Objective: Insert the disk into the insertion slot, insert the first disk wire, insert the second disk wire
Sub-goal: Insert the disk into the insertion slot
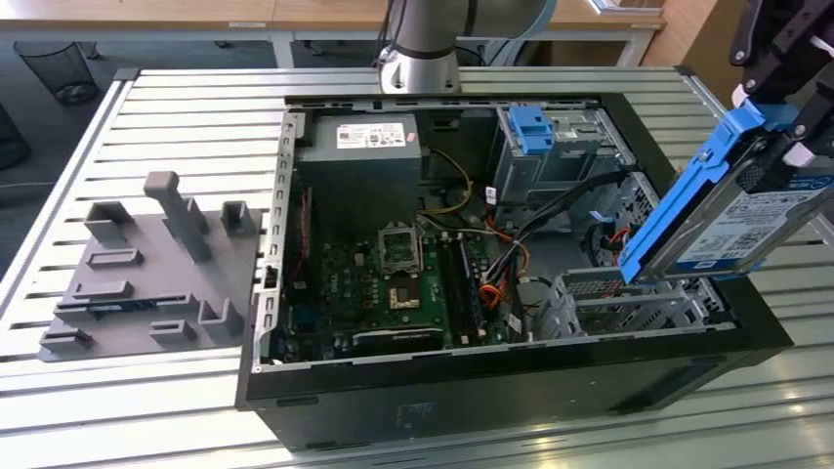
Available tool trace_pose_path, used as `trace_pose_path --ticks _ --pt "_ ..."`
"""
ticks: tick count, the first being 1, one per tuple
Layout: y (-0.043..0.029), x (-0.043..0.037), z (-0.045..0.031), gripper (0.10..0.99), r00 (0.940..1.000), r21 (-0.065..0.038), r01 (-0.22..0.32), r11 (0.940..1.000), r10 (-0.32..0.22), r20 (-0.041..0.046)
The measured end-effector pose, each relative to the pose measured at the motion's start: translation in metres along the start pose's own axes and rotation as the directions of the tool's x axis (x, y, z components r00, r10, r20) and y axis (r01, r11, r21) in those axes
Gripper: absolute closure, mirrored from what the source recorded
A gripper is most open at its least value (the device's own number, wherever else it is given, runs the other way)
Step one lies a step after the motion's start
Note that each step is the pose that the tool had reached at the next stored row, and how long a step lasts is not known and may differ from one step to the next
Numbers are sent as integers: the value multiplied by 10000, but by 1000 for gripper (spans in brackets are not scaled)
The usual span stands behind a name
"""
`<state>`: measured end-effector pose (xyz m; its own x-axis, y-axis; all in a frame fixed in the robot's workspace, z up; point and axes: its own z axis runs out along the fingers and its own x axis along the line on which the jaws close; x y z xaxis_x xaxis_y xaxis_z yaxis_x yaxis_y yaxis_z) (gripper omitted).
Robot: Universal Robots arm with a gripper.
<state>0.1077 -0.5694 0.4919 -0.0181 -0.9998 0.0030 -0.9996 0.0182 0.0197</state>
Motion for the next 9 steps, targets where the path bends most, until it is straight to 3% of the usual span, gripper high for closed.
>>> trace_pose_path --ticks 9 --pt "87 -39 113 722 10000 73 -1 10000 1 2"
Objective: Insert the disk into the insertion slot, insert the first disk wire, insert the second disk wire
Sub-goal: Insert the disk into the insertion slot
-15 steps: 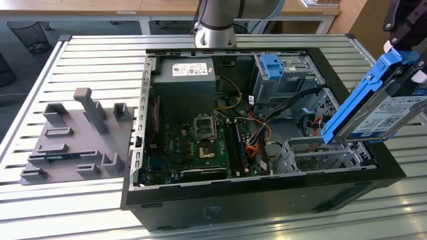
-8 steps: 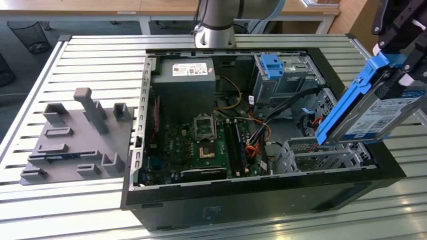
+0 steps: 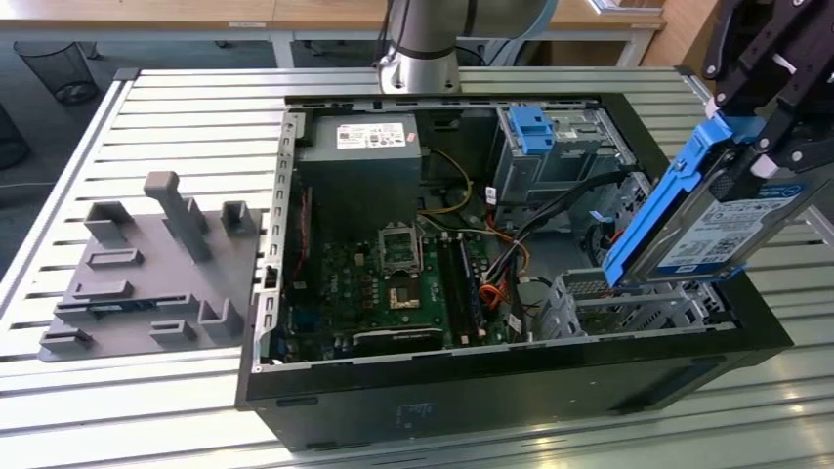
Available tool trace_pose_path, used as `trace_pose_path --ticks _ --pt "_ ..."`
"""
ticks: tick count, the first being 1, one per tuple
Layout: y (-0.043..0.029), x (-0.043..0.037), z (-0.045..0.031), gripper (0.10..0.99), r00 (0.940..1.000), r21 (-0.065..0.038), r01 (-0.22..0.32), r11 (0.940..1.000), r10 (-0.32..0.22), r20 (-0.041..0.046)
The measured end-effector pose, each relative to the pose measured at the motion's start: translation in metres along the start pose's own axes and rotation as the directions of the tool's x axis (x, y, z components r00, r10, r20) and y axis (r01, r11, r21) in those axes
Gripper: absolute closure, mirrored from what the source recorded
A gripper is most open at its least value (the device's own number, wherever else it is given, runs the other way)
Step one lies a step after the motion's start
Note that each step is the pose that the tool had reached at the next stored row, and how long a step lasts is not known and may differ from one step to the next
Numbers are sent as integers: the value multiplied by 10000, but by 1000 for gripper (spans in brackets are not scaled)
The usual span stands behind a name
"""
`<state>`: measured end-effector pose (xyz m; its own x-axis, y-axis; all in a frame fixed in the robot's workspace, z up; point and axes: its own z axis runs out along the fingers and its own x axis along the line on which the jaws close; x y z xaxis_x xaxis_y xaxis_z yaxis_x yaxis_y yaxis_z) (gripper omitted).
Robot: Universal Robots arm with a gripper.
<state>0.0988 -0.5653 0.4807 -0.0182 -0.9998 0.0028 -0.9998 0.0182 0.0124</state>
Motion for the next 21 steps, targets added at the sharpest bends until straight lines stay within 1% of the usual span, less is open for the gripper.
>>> trace_pose_path --ticks 13,21 --pt "92 -22 109 722 10000 43 0 10000 0 0" --pt "117 -67 165 722 10000 48 1 10000 -1 0"
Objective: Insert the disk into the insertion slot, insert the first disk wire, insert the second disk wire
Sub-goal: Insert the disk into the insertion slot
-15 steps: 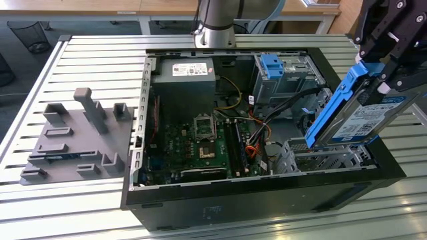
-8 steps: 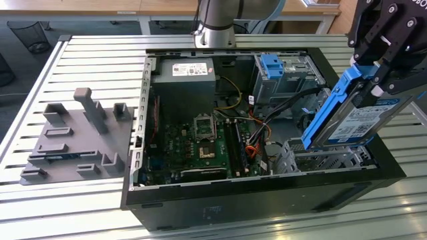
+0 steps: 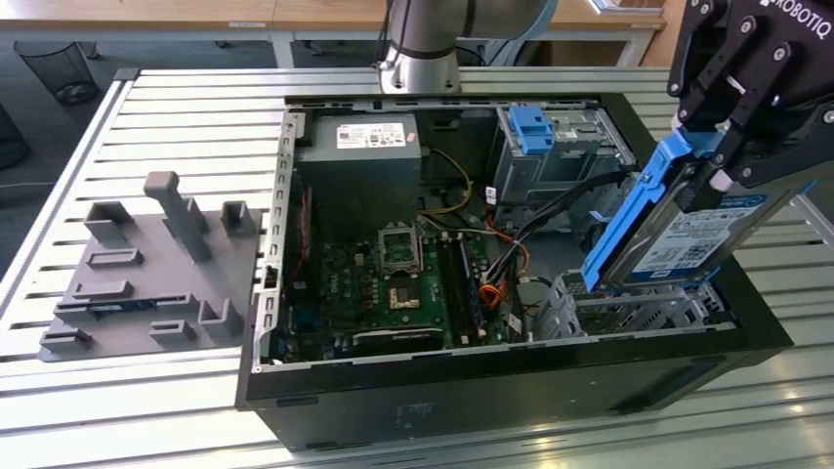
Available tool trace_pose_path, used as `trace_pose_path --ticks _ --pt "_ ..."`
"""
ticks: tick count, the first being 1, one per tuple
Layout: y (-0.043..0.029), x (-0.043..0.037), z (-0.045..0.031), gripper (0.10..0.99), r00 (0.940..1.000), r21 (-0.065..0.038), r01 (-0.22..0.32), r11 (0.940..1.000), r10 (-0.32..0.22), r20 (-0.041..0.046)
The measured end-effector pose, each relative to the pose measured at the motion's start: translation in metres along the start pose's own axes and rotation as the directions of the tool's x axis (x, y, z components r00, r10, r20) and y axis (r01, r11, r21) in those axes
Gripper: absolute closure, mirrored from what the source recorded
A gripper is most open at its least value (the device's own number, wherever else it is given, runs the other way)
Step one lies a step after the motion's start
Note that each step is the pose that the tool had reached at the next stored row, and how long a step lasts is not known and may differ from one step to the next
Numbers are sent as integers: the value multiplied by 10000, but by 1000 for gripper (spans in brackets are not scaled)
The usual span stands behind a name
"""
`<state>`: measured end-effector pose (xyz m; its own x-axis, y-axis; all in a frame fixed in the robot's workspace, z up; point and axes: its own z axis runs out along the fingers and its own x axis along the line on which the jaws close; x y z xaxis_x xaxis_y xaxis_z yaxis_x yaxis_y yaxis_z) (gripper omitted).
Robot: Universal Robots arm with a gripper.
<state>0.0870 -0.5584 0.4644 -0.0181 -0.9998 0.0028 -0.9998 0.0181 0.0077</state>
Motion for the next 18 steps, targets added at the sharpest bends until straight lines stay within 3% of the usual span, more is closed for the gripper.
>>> trace_pose_path --ticks 18 --pt "11 -59 145 722 10000 0 -1 10000 1 0"
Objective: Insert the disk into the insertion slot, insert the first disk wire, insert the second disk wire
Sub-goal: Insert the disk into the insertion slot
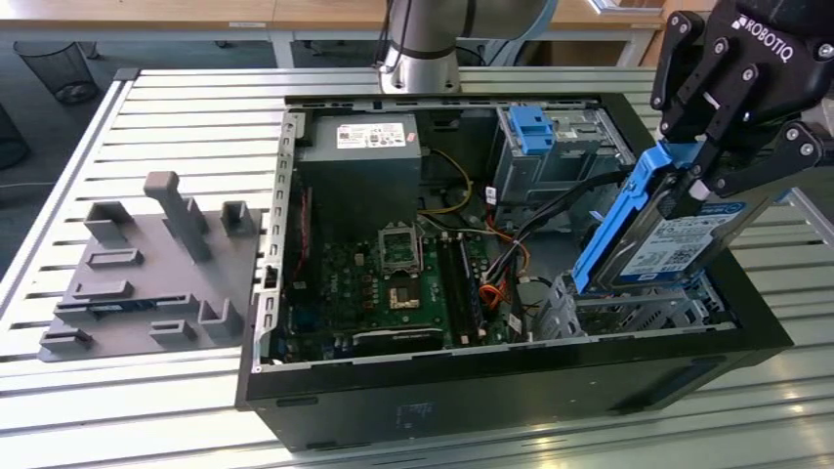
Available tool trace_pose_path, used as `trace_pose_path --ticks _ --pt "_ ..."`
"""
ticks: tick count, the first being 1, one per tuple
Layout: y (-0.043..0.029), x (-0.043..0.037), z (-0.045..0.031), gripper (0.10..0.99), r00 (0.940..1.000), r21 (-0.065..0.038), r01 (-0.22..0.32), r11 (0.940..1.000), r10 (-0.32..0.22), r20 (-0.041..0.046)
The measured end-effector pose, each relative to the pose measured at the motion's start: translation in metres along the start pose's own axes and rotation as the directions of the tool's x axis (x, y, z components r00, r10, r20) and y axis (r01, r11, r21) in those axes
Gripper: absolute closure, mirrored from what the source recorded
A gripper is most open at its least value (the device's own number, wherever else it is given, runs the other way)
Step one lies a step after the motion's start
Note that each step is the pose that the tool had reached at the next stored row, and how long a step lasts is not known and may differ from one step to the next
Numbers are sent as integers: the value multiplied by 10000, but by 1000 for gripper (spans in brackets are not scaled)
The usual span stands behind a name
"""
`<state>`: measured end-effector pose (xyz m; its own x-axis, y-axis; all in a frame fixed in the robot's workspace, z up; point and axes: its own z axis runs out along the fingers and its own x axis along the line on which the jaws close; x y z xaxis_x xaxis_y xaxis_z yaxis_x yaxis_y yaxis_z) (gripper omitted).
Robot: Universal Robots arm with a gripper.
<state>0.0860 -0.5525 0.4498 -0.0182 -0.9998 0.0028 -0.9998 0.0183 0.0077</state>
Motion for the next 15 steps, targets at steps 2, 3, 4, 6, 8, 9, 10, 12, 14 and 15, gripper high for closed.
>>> trace_pose_path --ticks 2,3,4,6,8,9,10,12,14,15 --pt "3 -8 14 722 10000 0 0 10000 0 0" --pt "4 -13 21 722 10000 0 0 10000 0 1" --pt "6 -18 27 722 10000 0 0 10000 0 0" --pt "7 -27 39 722 10000 0 1 10000 -1 0" --pt "8 -35 53 722 10000 0 0 10000 0 1" --pt "8 -40 59 722 10000 0 1 10000 -1 0" --pt "8 -44 66 722 10000 0 0 10000 0 0" --pt "8 -51 81 722 10000 0 1 10000 -1 2" --pt "9 -53 96 722 10000 0 0 10000 0 3" --pt "9 -54 103 722 10000 0 0 10000 0 2"
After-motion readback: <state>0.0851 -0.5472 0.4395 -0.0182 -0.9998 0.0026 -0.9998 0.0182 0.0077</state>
